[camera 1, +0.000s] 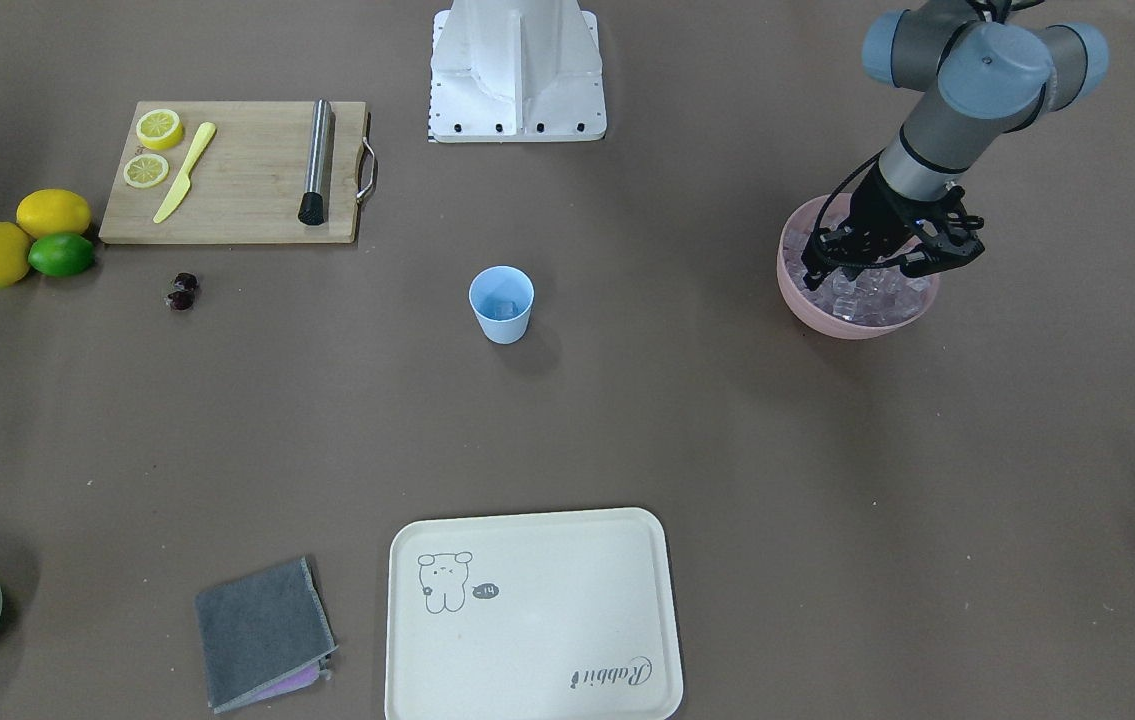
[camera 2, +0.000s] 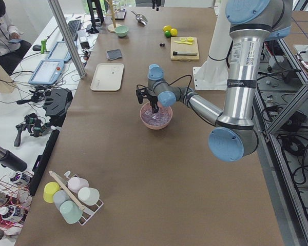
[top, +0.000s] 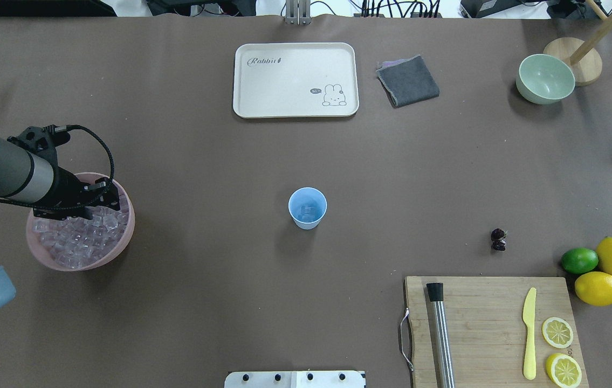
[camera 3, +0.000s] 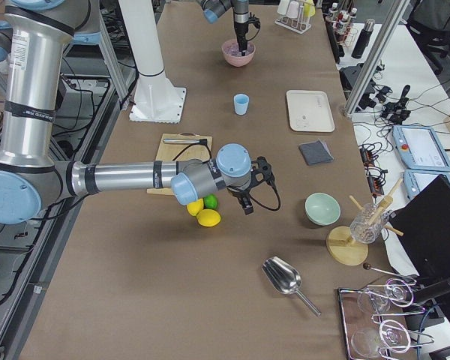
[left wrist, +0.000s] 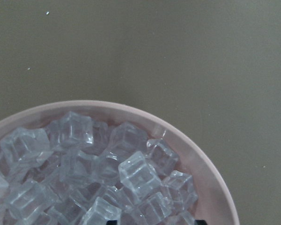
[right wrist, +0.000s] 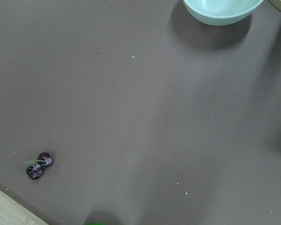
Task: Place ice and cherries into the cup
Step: 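Return the left gripper to the pink bowl and grasp a third ice cube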
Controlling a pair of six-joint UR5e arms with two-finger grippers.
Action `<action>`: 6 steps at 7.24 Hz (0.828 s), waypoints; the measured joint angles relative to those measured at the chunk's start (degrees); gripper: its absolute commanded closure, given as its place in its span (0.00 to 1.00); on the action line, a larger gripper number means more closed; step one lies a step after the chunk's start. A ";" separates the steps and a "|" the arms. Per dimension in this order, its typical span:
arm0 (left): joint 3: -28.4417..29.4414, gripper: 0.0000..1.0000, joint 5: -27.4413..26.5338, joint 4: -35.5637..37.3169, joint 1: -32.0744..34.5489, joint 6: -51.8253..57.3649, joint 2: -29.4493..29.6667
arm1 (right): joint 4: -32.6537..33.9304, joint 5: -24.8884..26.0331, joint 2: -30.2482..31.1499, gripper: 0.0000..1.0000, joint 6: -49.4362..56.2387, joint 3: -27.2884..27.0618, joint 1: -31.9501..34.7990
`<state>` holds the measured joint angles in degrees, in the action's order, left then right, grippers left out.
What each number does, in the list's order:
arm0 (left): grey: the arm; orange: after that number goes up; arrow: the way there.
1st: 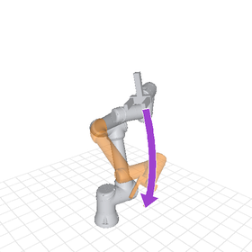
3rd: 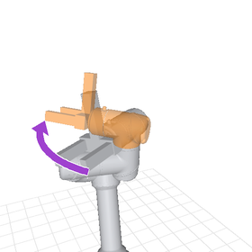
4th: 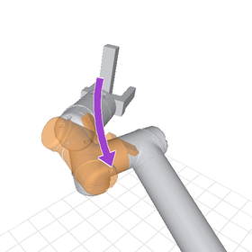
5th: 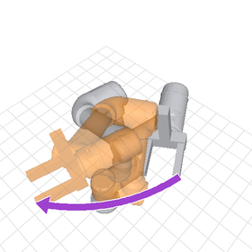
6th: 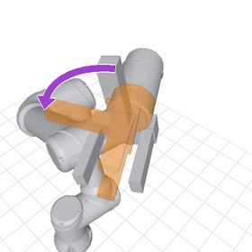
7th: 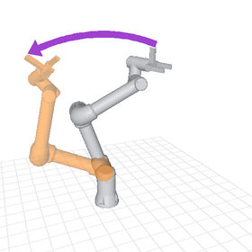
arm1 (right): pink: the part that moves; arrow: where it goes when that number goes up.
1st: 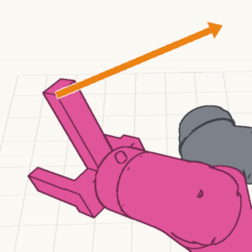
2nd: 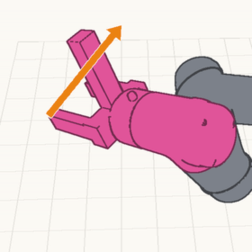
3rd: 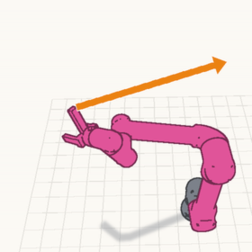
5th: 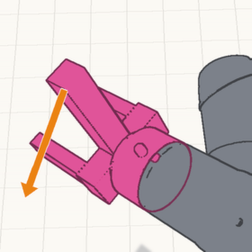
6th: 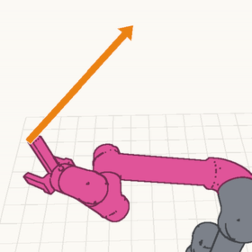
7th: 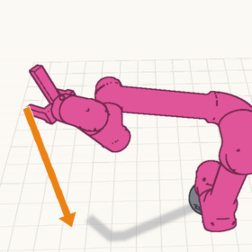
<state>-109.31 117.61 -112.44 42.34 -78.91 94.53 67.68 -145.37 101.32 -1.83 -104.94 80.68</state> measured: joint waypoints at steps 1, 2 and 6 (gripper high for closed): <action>-0.01 0.39 0.01 -0.15 -0.15 -0.39 -0.08 | 0.00 -0.02 0.04 0.01 -0.01 0.00 0.01; -0.10 0.39 0.03 -0.20 -0.56 -1.16 -0.09 | 0.00 -0.08 0.10 0.01 -0.01 0.00 0.05; -0.61 0.95 -0.09 -0.65 -2.49 -2.80 -0.90 | -0.08 -0.23 0.78 0.01 -0.01 0.00 0.18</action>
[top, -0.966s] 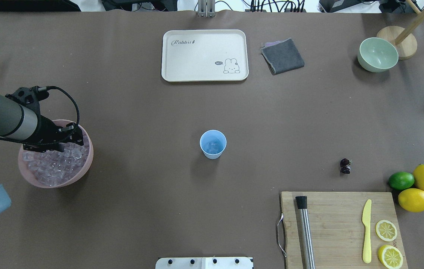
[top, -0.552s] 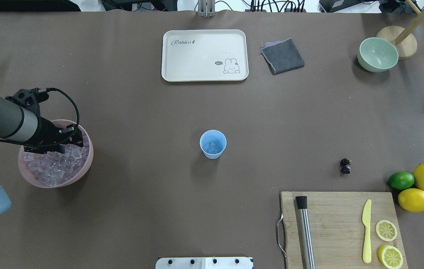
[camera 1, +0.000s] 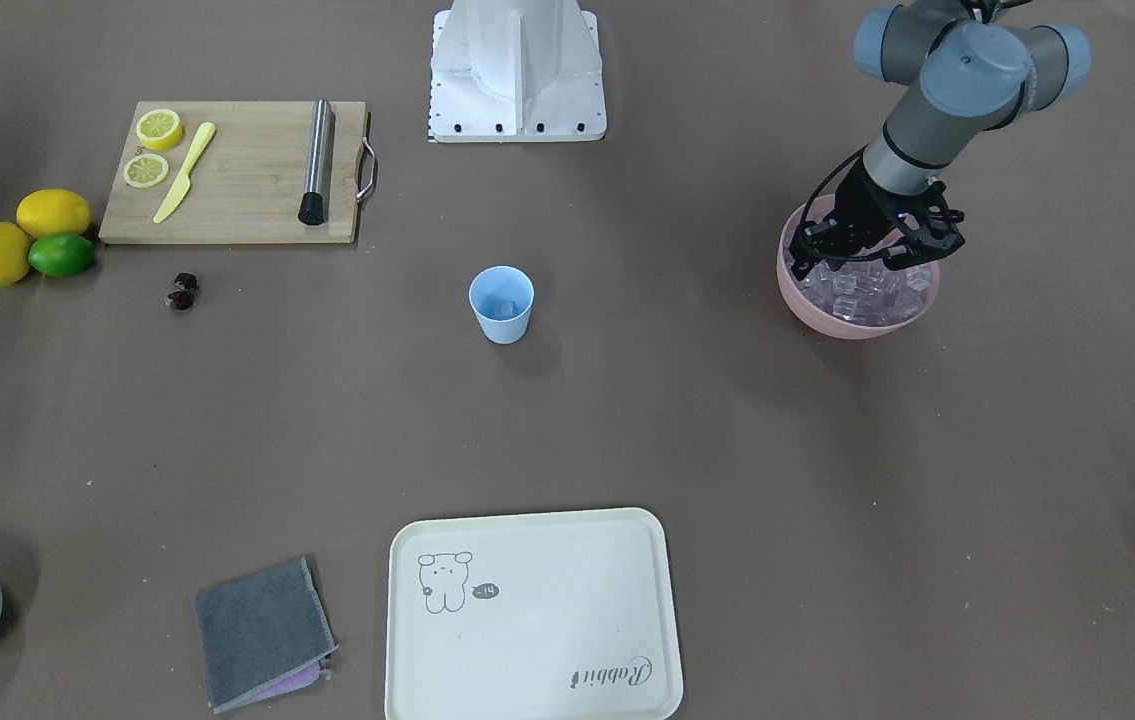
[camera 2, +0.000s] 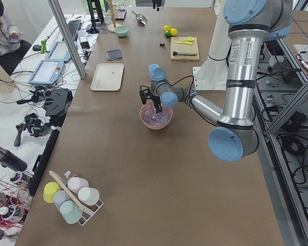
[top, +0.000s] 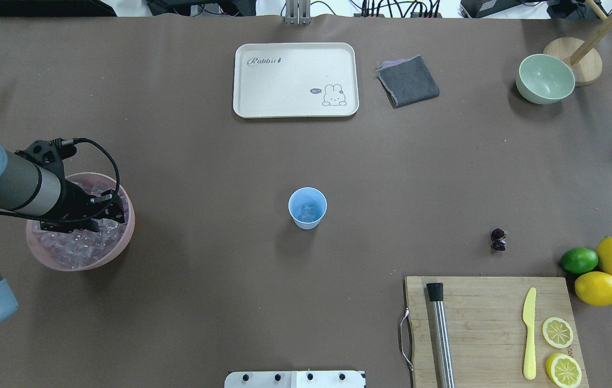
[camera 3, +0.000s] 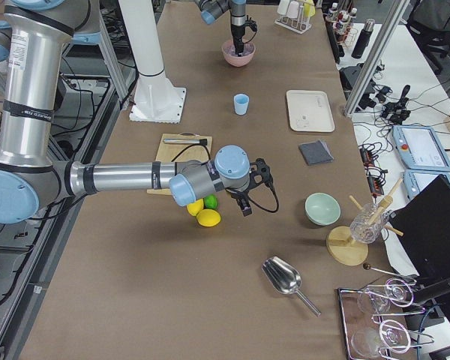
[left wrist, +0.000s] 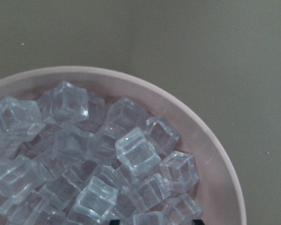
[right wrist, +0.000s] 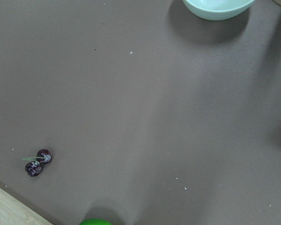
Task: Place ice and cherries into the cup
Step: 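Return the left gripper to the pink bowl and grasp a third ice cube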
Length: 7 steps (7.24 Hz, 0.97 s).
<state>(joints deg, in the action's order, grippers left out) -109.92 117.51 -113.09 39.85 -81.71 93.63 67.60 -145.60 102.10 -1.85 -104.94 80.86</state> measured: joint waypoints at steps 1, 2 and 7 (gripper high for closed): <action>-0.24 1.00 0.02 -0.23 -0.03 -0.05 -0.36 | -0.03 -0.12 0.48 0.01 0.00 -0.12 0.07; -0.68 1.00 0.03 -0.30 -0.03 -0.05 -0.72 | -0.09 -0.27 1.16 0.01 0.00 -0.30 0.22; -4.34 1.00 0.28 -0.07 0.08 -0.21 -1.33 | -0.14 -0.35 1.84 0.01 -0.07 -0.42 0.61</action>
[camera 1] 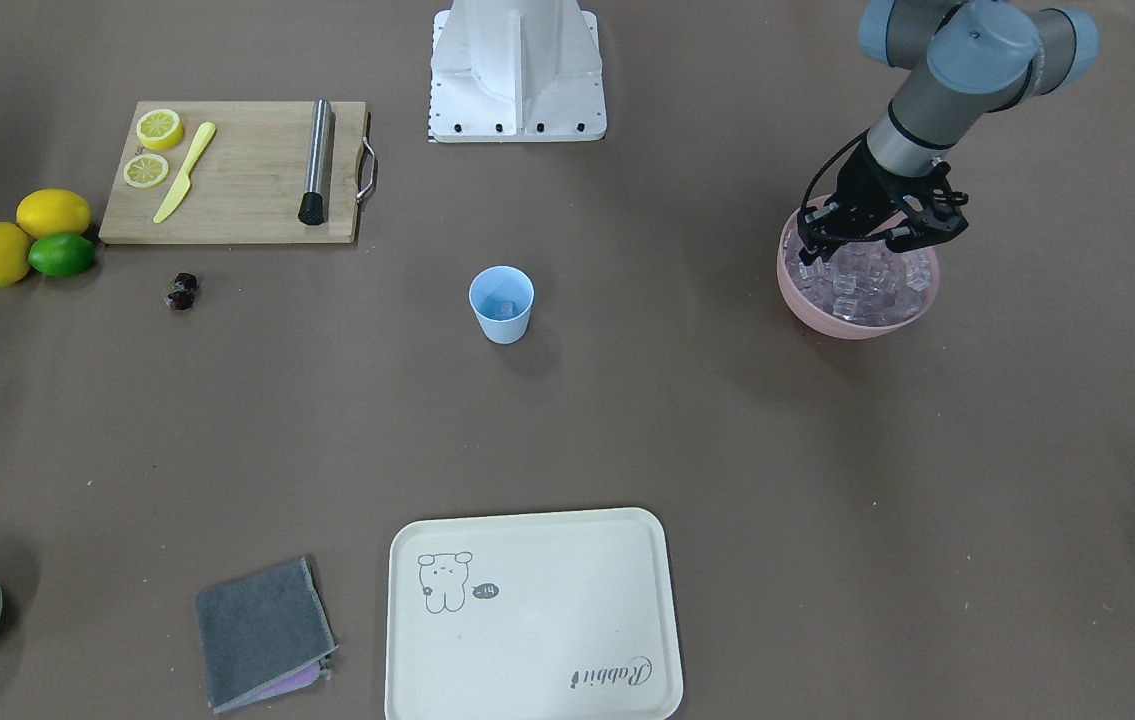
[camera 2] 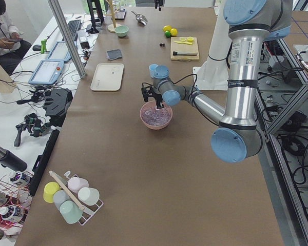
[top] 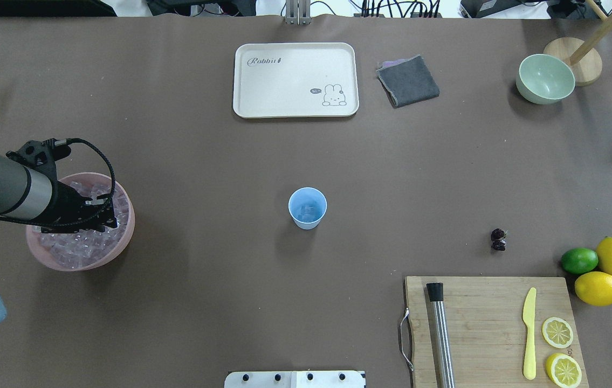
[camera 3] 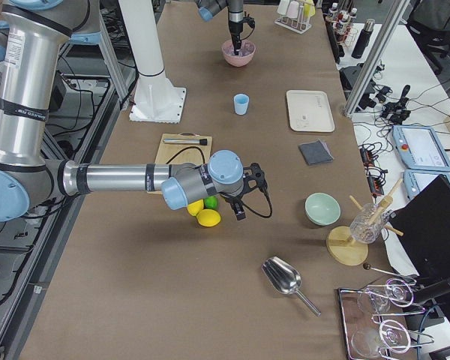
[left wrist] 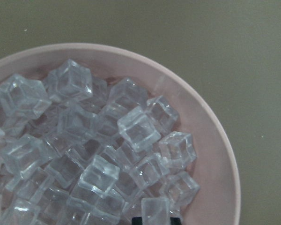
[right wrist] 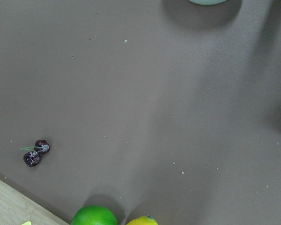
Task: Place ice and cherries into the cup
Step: 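Return the left gripper to the pink bowl and grasp a third ice cube, then carry ice to the cup with left gripper while right arm reaches for cherries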
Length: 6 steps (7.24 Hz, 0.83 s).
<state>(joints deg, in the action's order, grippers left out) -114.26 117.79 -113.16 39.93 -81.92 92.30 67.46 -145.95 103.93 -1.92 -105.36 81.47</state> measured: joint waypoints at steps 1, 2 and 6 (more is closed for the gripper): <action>-2.13 1.00 0.15 0.15 0.17 -0.17 0.05 | 0.02 0.18 -0.87 0.02 -1.36 -0.19 0.00; -3.77 1.00 0.19 0.25 0.14 -0.80 0.66 | 0.07 0.41 -2.73 0.02 -4.79 -0.64 -0.05; -0.04 1.00 -4.52 10.28 -5.16 -11.69 21.06 | 0.22 0.78 -12.93 0.02 -19.05 -1.57 -6.58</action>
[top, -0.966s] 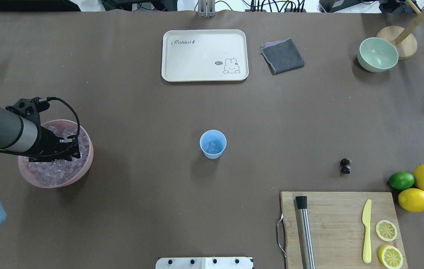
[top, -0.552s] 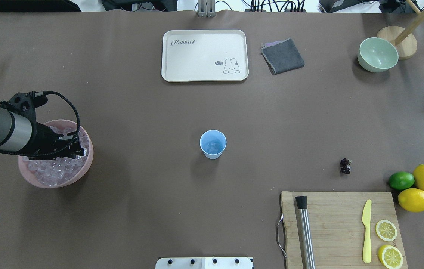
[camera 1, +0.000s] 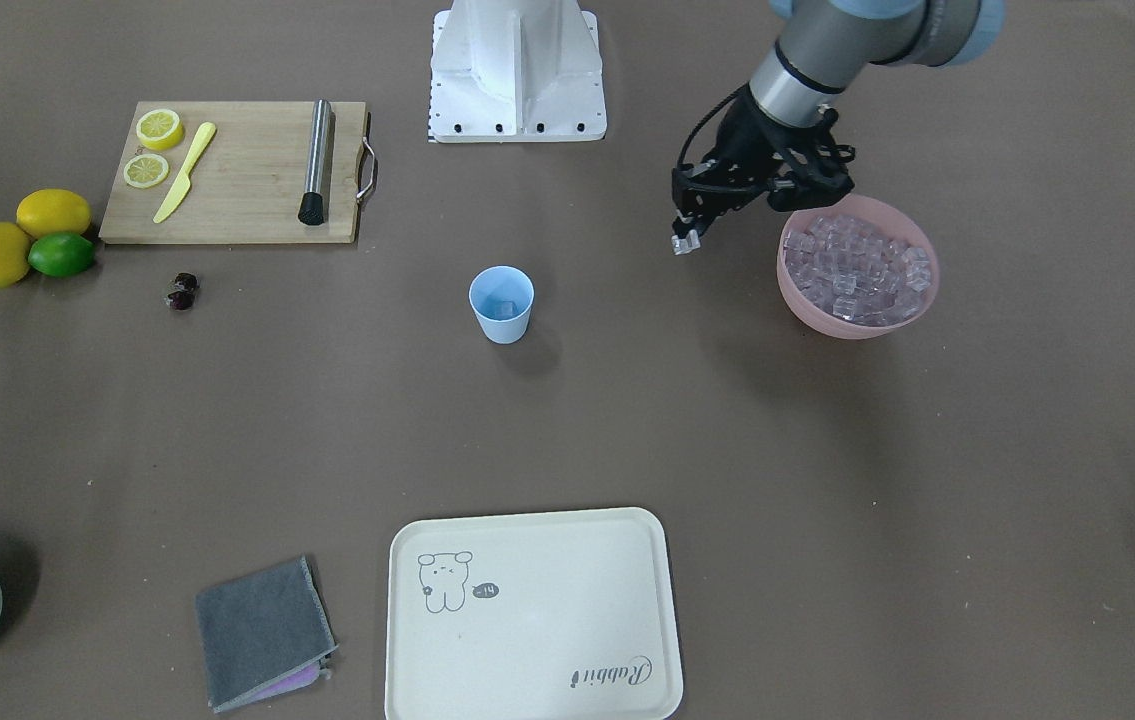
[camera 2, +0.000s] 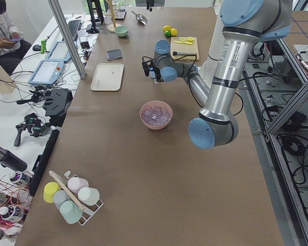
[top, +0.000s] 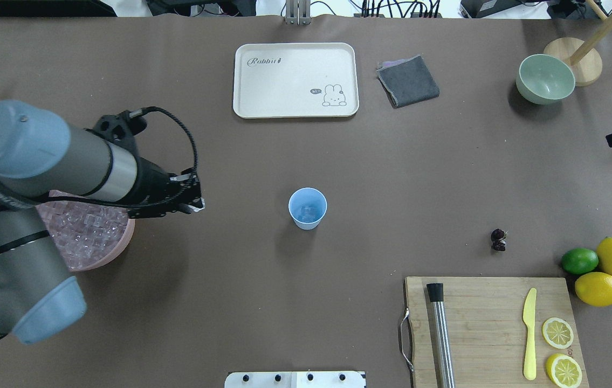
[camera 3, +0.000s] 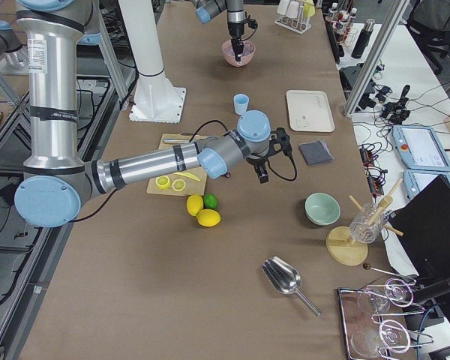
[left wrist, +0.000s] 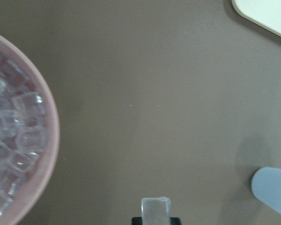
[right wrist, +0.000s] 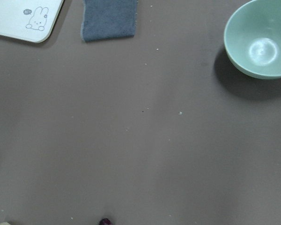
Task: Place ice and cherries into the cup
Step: 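Carry ice to the cup with left gripper while right arm reaches for cherries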
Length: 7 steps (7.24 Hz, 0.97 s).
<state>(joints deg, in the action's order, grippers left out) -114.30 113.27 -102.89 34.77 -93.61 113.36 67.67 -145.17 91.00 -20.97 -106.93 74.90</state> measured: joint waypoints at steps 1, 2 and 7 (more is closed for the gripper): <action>2.28 1.00 -3.49 3.04 -2.56 -2.19 5.50 | 0.00 1.27 -2.19 0.02 -3.96 -0.10 -2.70; 5.74 1.00 -6.68 4.25 -4.88 -4.71 10.46 | 0.00 3.41 -3.61 0.02 -6.71 -0.16 -5.32; 22.88 0.04 -12.09 -0.57 -8.15 -6.64 23.02 | -0.08 11.34 -4.04 0.03 -12.42 -0.77 -15.73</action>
<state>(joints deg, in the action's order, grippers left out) -91.42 101.18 -103.46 26.61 -100.25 136.38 67.59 -133.84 86.96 -33.38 -107.71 59.16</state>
